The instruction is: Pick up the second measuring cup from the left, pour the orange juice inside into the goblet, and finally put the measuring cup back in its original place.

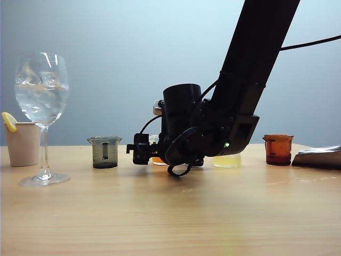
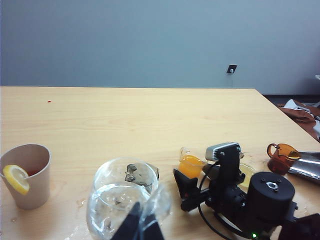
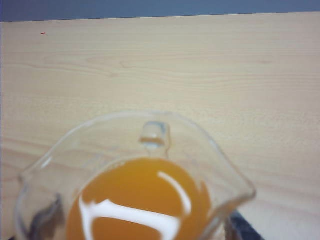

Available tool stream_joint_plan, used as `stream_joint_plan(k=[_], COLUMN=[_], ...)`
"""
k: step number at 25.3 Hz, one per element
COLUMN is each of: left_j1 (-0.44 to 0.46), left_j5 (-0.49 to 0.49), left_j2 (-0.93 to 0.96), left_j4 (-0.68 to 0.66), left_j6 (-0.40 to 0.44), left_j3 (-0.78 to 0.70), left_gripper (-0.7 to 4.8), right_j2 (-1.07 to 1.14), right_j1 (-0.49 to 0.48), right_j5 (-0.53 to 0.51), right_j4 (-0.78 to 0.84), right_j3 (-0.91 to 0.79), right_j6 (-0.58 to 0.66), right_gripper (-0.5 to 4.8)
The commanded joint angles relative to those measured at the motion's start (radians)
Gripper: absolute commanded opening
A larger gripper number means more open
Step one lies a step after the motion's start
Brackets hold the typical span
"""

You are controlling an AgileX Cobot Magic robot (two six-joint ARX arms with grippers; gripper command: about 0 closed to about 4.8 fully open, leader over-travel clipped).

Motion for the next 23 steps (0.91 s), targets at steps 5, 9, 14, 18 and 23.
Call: stream_joint_plan(k=[5, 9, 14, 18, 23], left_j1=[0.000, 0.000, 0.000, 0.000, 0.000], left_j5=[0.000, 0.000, 0.001, 0.001, 0.001], left_j2=[-0.001, -0.002, -0.002, -0.002, -0.002], left_j4=[0.013, 0.012, 0.012, 0.012, 0.009], left_j6=[-0.004, -0.004, -0.004, -0.004, -0.004], left_j3=[0.004, 0.004, 0.004, 0.004, 0.004], left_gripper=[-0.05, -0.05, -0.05, -0.05, -0.05], right_j2=[0.013, 0.038, 0.039, 0.039, 0.039], right_j1=[-0.005, -0.012, -0.014, -0.013, -0.013], right_j5=[-0.002, -0.006, -0.005, -0.006, -0.010], right_j4=[0.000, 0.002, 0.001, 0.001, 0.002], right_j3=[0.032, 0.062, 0.069, 0.068, 0.068], right_j6=[0.001, 0.002, 0.002, 0.001, 0.001], right_gripper=[4.15, 4.15, 4.06, 2.07, 0.49])
